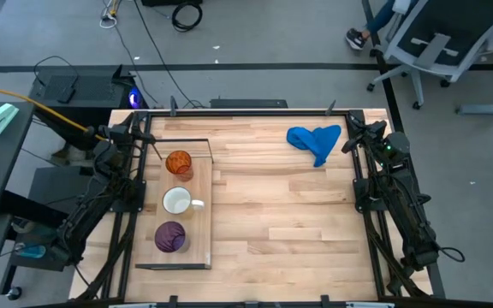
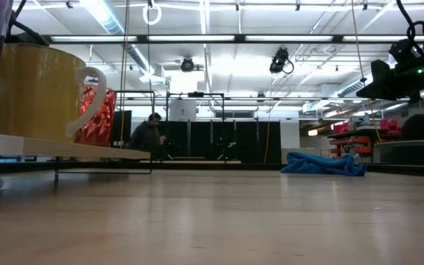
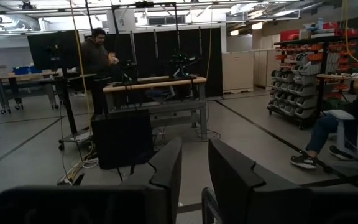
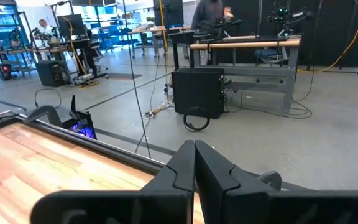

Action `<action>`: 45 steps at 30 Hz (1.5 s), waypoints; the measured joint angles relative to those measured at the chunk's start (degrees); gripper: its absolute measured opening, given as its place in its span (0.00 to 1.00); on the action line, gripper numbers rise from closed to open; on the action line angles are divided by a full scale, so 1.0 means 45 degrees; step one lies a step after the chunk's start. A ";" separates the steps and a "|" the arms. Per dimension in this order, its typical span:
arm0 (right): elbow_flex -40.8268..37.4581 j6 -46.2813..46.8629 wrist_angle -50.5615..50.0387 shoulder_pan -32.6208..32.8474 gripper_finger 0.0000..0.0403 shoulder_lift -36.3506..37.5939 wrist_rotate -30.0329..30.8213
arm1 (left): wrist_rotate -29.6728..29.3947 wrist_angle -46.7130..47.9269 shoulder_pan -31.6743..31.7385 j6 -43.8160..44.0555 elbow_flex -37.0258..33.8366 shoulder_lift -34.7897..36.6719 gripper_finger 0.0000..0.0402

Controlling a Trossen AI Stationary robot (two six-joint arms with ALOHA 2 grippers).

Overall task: Stack small to large cups/mugs on shelf
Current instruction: Return to Home Position

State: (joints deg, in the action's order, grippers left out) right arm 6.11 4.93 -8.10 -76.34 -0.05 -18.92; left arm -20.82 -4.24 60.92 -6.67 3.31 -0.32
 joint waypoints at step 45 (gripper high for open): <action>0.0000 0.0000 0.0001 0.0000 0.04 -0.0004 0.0000 | 0.0005 -0.0001 -0.0001 0.0002 0.0000 0.0000 0.21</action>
State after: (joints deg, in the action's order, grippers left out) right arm 6.11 4.93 -8.09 -76.34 -0.07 -18.92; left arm -20.80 -4.24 60.91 -6.66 3.31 -0.32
